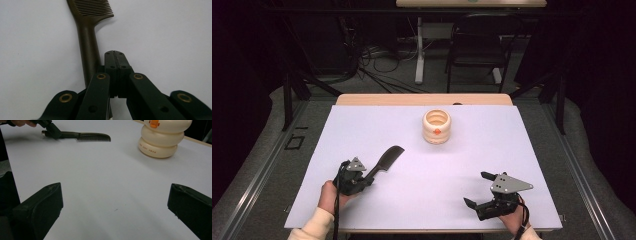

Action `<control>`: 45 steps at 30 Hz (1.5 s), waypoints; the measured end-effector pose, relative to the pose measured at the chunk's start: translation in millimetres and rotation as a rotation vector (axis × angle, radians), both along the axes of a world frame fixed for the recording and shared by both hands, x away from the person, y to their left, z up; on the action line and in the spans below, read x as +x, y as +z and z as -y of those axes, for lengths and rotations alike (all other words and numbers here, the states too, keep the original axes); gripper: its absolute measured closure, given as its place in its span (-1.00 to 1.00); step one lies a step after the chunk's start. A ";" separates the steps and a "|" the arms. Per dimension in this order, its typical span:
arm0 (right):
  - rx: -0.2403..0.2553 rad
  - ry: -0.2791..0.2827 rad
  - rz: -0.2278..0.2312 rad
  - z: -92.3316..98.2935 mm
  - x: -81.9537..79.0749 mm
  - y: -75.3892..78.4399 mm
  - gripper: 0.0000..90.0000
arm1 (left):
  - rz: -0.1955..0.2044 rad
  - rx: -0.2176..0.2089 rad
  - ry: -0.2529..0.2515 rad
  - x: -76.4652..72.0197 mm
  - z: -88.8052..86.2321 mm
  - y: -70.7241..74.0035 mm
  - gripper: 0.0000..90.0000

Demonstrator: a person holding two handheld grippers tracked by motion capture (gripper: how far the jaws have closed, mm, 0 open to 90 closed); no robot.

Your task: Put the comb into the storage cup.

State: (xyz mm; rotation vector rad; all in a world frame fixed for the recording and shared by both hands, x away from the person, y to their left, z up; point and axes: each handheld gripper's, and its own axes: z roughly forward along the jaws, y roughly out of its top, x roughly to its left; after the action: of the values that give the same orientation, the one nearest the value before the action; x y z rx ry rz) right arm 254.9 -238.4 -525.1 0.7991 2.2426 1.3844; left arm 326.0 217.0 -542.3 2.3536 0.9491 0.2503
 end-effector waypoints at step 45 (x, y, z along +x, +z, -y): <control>-0.001 0.003 -0.011 -1.0 0.8 -0.9 -1.00 | 0.016 0.019 -0.018 5.0 -4.6 24.8 -0.18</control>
State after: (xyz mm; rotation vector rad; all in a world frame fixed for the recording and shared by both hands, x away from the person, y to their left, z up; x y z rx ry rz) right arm 255.7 -237.4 -526.0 0.8054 2.2532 1.3832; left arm 331.1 221.5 -517.5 2.3723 0.9217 0.2718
